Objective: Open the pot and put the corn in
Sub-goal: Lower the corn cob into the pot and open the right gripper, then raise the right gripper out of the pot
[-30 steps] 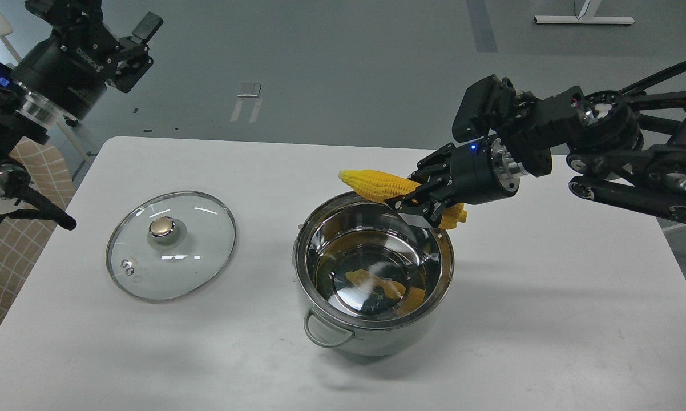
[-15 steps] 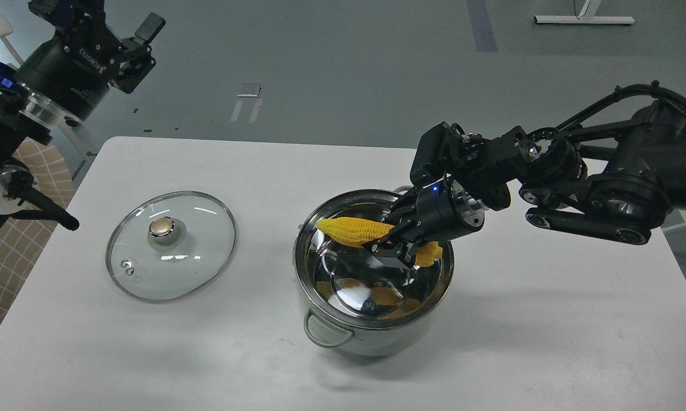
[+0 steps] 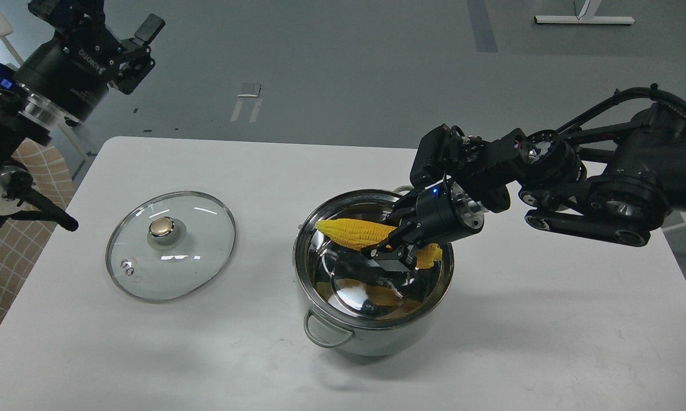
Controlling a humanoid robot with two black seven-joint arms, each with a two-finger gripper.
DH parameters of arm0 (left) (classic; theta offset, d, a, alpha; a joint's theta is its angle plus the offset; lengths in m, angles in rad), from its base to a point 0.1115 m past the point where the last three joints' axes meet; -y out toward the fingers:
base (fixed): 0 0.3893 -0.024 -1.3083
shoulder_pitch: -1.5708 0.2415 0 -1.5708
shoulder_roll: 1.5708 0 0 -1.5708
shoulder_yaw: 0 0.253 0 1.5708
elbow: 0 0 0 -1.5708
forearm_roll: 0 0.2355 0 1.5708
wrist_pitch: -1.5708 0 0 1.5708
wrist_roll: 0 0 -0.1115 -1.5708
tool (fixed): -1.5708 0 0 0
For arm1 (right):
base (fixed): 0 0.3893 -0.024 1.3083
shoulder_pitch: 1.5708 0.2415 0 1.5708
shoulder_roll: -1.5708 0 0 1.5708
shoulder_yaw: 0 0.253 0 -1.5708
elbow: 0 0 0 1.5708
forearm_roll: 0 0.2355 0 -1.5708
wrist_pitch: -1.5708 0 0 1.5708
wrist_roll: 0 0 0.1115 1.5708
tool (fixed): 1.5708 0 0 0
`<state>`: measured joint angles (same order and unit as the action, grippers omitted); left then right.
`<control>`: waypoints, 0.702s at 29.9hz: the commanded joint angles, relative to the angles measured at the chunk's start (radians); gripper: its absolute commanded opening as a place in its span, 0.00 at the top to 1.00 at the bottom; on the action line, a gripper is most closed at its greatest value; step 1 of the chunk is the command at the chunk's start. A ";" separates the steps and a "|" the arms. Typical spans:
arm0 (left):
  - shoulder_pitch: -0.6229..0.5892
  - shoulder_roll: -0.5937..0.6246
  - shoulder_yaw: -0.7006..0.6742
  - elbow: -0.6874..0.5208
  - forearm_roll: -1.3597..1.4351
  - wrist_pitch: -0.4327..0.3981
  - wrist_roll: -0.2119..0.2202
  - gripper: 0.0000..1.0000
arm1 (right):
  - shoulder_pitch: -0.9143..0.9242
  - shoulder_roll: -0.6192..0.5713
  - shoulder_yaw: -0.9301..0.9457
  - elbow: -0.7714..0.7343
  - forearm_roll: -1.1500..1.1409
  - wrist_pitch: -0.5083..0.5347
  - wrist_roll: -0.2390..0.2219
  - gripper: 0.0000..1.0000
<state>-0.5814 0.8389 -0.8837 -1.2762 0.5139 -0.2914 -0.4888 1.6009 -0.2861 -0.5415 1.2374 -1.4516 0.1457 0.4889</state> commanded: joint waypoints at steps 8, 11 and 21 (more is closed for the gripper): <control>0.000 0.002 -0.001 0.000 0.000 -0.002 0.000 0.06 | 0.001 -0.007 0.000 0.004 0.023 -0.002 0.000 0.10; 0.000 0.003 -0.001 0.000 0.000 -0.002 0.000 0.06 | 0.004 -0.008 0.006 0.002 0.037 -0.002 0.000 0.07; 0.000 -0.020 0.000 0.006 0.005 0.003 0.000 0.02 | 0.021 -0.085 0.228 -0.171 0.207 -0.032 0.000 0.00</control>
<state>-0.5814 0.8375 -0.8847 -1.2757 0.5167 -0.2903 -0.4888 1.6234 -0.3373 -0.4019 1.1291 -1.3013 0.1273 0.4885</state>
